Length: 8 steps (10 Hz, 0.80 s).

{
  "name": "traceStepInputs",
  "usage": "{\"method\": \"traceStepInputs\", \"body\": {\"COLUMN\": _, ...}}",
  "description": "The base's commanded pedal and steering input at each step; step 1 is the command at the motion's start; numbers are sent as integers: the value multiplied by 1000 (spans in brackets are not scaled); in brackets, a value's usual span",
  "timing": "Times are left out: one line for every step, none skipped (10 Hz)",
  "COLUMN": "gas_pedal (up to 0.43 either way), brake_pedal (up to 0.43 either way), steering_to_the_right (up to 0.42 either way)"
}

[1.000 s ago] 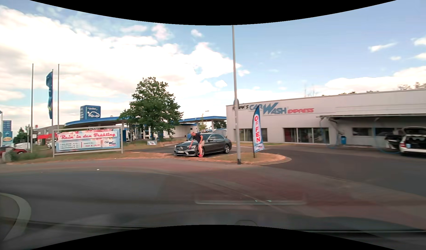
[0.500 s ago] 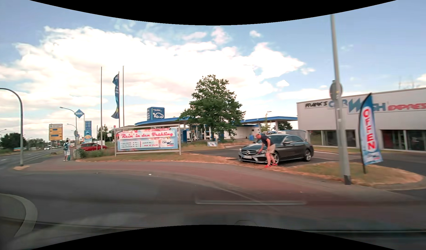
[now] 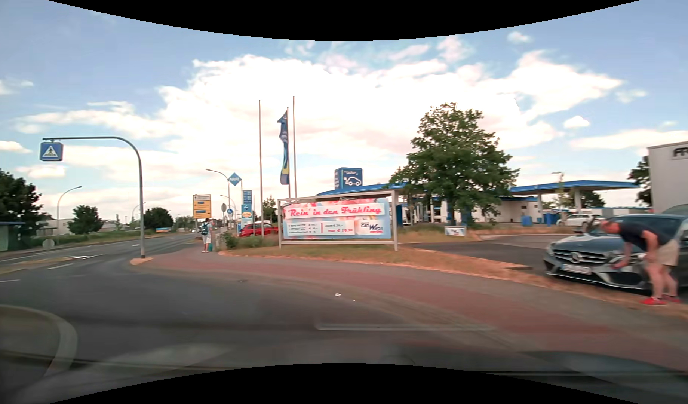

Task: Follow the waypoints while adhering to traffic rules and regulations

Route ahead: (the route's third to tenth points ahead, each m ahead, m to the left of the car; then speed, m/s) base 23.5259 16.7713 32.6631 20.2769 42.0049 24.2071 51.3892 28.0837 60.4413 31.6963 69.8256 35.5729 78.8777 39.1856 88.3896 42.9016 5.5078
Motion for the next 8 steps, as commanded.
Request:
{"method": "traceStepInputs", "body": {"gas_pedal": 67, "brake_pedal": 0, "steering_to_the_right": -451}}
{"method": "traceStepInputs", "body": {"gas_pedal": 67, "brake_pedal": 0, "steering_to_the_right": -445}}
{"method": "traceStepInputs", "body": {"gas_pedal": 67, "brake_pedal": 0, "steering_to_the_right": -439}}
{"method": "traceStepInputs", "body": {"gas_pedal": 79, "brake_pedal": 0, "steering_to_the_right": -434}}
{"method": "traceStepInputs", "body": {"gas_pedal": 79, "brake_pedal": 0, "steering_to_the_right": -426}}
{"method": "traceStepInputs", "body": {"gas_pedal": 79, "brake_pedal": 0, "steering_to_the_right": -415}}
{"method": "traceStepInputs", "body": {"gas_pedal": 79, "brake_pedal": 0, "steering_to_the_right": -411}}
{"method": "traceStepInputs", "body": {"gas_pedal": 87, "brake_pedal": 0, "steering_to_the_right": -411}}
